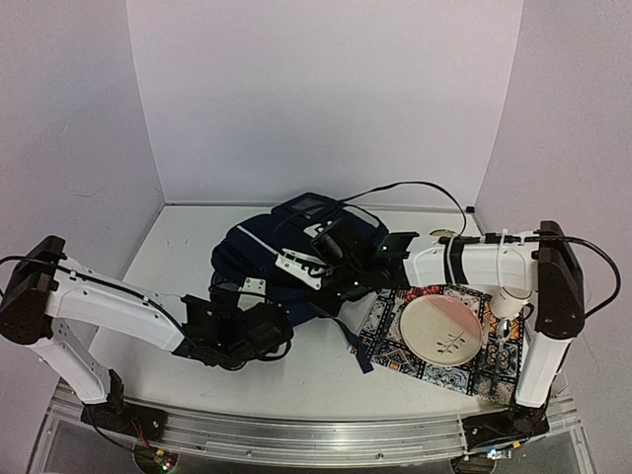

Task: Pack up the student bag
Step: Grab the largest pocket of the student bag, then zip the largest pocket of the bag in the student bag, then grab the largest pocket of the student bag.

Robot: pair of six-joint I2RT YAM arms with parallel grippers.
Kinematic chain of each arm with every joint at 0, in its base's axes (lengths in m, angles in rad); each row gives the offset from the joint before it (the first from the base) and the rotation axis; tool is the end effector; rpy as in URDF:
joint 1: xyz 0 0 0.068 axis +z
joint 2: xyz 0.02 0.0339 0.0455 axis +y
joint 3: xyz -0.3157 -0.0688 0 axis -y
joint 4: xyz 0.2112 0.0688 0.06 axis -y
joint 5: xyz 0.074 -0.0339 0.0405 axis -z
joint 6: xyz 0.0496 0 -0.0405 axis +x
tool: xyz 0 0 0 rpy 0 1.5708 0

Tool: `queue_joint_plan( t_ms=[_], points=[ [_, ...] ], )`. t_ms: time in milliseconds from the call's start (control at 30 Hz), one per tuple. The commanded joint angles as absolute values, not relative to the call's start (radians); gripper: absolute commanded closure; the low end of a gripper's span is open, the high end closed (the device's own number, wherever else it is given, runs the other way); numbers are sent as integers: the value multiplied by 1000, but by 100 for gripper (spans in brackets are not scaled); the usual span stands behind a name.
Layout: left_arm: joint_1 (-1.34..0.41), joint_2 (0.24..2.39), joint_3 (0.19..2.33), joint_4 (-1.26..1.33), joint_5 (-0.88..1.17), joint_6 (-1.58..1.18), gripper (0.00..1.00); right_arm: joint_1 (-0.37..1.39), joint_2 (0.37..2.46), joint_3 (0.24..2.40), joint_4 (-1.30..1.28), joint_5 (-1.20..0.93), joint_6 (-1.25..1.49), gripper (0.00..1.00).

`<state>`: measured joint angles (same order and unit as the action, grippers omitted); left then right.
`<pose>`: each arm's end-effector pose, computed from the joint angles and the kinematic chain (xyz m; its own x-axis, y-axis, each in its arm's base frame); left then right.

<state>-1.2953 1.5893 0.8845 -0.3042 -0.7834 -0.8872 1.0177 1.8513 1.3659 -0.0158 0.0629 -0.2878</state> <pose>0.1109 -0.2635 0.2457 -0.5947 0.0845 -0.7995 0.1875 0.9816 -0.0358 0.2288 0.3647 0.3121 -0.0092 -0.5542 -0.8324 -0.8582 0.4317 -0.2779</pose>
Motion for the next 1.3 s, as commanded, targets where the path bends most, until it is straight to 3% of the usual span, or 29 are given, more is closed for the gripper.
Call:
queue_joint_plan(
  t_ms=[0, 100, 400, 633, 967, 1000, 1067, 1133, 1267],
  points=[
    [-1297, 1447, 911, -396, -802, -857, 96, 975, 1731, 1383, 42, 64, -297, 100],
    [-1291, 1369, 894, -422, -785, -831, 100, 955, 1727, 1370, 42, 75, -319, 100],
    [-1119, 1265, 803, -453, -591, -761, 100, 844, 1682, 1303, 66, 103, -393, 100],
    [-1050, 1194, 715, -452, -572, -758, 100, 733, 1649, 1264, 126, 90, -447, 100],
    [-969, 1091, 651, -316, -385, -694, 100, 649, 1660, 1279, 189, -156, -400, 100],
    [-968, 1086, 640, -277, -358, -689, 97, 650, 1655, 1273, 191, -179, -390, 100],
    [-969, 1085, 614, -188, -305, -685, 77, 649, 1654, 1261, 192, -208, -369, 100],
    [-969, 1103, 591, -71, -238, -686, 64, 649, 1658, 1249, 192, -226, -354, 100],
    [-963, 1200, 611, 89, -204, -662, 53, 649, 1661, 1219, 192, -253, -349, 100]
  ],
)
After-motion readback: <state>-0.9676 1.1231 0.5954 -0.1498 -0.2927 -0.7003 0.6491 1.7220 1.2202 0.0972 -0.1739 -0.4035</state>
